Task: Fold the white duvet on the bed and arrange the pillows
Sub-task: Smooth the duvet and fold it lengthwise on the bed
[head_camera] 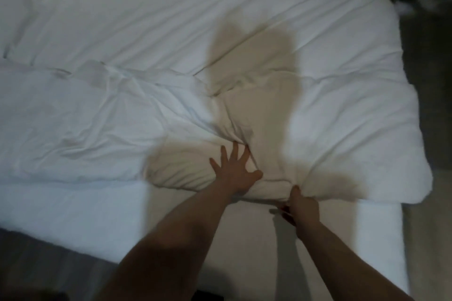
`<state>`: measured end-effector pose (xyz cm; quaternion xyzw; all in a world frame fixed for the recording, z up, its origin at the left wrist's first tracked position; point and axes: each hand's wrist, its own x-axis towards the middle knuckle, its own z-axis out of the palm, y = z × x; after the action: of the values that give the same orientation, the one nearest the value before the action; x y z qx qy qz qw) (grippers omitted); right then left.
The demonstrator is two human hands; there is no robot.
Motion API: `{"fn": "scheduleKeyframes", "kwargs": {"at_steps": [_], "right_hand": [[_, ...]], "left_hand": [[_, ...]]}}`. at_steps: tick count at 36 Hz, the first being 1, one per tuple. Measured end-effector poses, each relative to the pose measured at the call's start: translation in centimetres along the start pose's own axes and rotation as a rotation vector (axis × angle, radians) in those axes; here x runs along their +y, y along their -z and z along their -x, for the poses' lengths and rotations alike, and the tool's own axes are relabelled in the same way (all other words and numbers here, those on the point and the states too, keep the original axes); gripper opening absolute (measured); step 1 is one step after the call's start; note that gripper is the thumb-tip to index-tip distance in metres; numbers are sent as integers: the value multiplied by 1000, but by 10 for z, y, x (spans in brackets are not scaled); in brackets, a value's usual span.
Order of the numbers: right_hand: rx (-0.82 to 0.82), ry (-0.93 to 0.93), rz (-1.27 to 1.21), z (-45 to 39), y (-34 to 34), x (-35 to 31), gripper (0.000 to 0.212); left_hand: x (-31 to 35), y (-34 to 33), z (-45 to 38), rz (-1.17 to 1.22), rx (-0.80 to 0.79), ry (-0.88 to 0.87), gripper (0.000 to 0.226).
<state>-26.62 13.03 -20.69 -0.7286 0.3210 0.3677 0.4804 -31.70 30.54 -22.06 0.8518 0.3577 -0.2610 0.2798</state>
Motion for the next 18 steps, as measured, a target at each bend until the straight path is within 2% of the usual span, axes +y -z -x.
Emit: {"fn": "scheduleKeyframes", "kwargs": {"at_steps": [3, 5, 6, 8, 10, 11, 14, 18], "right_hand": [[-66, 191, 370, 1, 33, -8, 45], [34, 448, 697, 1, 58, -15, 54], [101, 555, 777, 1, 69, -20, 55], [202, 721, 790, 2, 89, -35, 45], [254, 804, 711, -3, 108, -54, 26], [278, 808, 652, -12, 117, -62, 26], [349, 692, 481, -45, 148, -82, 57], [436, 492, 490, -92, 188, -100, 96]], "left_hand": [[3, -1, 7, -55, -38, -49, 90], [-1, 0, 10, -78, -34, -69, 89], [-3, 2, 11, -83, -41, -71, 89], [-4, 3, 16, -79, -63, -68, 88], [-2, 1, 24, -70, -92, -61, 88], [0, -1, 28, -67, -107, -60, 89], [14, -15, 40, -73, -110, -47, 92], [51, -42, 53, -10, 15, 15, 96]]}}
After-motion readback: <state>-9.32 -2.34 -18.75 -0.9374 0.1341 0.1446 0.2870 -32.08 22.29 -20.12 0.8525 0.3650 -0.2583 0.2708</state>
